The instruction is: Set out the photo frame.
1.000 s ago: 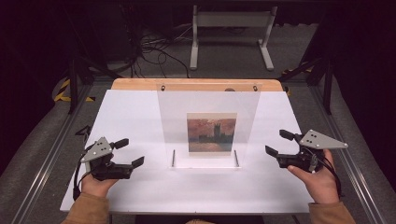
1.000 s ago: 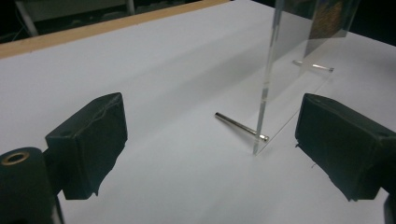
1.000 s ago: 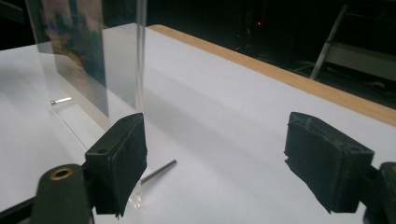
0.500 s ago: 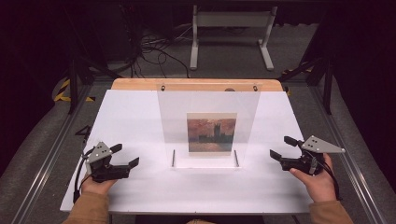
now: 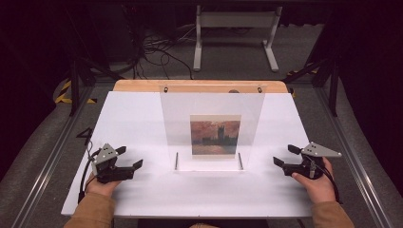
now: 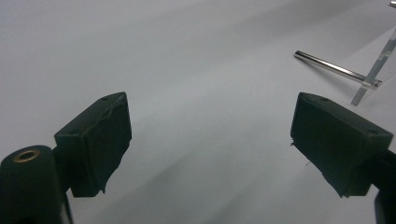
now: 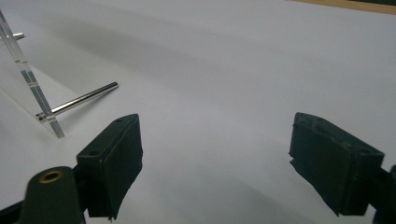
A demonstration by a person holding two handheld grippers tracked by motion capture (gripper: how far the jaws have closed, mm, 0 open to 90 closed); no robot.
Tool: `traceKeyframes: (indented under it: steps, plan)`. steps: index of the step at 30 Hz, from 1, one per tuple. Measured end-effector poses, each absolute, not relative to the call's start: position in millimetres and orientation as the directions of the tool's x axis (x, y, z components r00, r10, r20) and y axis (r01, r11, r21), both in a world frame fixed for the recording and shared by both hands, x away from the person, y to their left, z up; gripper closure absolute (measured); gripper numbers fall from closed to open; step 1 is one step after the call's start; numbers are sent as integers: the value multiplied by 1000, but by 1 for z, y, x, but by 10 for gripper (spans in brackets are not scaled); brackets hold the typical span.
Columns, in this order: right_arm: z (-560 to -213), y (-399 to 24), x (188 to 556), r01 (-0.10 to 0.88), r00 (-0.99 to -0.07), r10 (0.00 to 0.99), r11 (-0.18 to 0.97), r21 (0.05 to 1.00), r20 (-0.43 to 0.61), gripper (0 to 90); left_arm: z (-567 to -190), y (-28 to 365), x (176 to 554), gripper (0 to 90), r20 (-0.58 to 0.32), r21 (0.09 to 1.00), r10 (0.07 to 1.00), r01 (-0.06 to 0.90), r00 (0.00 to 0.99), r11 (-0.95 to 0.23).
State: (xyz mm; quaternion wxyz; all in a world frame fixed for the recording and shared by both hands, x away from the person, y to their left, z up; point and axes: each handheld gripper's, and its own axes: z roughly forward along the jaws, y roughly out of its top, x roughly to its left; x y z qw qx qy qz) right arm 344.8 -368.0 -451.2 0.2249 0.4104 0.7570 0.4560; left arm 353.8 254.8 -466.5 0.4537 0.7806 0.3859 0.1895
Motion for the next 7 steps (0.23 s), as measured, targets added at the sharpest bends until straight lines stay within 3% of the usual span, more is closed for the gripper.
traceKeyframes:
  steps: [7]
  plan:
    - [-451,-368,345,411,-559,829,247,877,29,171,-466,255,354,126,-57,855,772,431,633,-290]
